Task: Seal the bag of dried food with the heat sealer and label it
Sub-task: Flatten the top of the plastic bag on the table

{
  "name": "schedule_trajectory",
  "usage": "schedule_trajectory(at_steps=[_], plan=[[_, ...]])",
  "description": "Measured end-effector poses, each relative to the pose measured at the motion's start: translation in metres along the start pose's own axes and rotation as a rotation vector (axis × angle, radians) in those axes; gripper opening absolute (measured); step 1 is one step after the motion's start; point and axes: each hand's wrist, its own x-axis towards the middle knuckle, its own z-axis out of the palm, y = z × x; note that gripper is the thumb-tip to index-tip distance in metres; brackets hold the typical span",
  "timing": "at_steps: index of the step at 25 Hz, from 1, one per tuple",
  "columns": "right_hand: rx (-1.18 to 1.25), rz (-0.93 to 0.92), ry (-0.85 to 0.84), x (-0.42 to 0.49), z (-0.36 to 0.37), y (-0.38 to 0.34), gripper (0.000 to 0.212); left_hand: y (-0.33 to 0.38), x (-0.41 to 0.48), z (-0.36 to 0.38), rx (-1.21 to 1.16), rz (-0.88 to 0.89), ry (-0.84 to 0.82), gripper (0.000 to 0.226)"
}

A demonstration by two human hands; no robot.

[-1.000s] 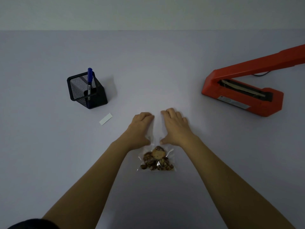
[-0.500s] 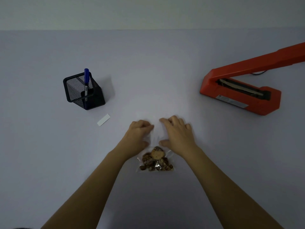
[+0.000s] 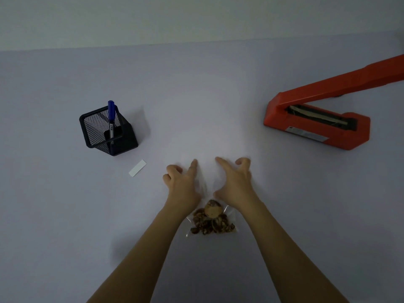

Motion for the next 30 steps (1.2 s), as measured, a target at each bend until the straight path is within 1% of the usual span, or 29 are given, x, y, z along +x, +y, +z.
schedule_trajectory(at_steps=[2,7,11,13,16,18,24,27,30], plan=[[0.057,0.009,0.014,-0.001,0.001,0.002,0.085,0.002,0.000,0.001,-0.022,0.027,-0.001,0.083],[0.133,-0.033,0.021,-0.002,0.004,0.003,0.087,-0.009,0.006,0.000,-0.081,0.137,-0.043,0.089],[0.162,-0.106,0.016,-0.003,0.004,0.008,0.085,-0.019,0.004,0.002,-0.072,0.317,0.002,0.090],[0.240,-0.135,0.035,-0.006,0.000,0.015,0.078,-0.022,0.001,0.003,-0.113,0.387,0.005,0.089],[0.522,-0.132,0.037,-0.008,-0.013,0.030,0.059,-0.015,-0.004,0.001,-0.281,0.363,-0.013,0.086],[0.665,-0.132,0.002,-0.009,-0.027,0.044,0.052,-0.001,-0.004,0.000,-0.353,0.335,-0.024,0.083],[0.745,-0.180,-0.039,-0.016,-0.091,0.097,0.049,0.063,-0.002,0.006,-0.525,0.312,-0.170,0.079],[0.738,-0.217,-0.004,-0.017,-0.123,0.122,0.045,0.098,0.003,0.020,-0.674,0.291,-0.178,0.082],[0.774,-0.217,0.051,-0.023,-0.148,0.146,0.033,0.130,0.000,0.039,-0.844,0.269,-0.166,0.093]])
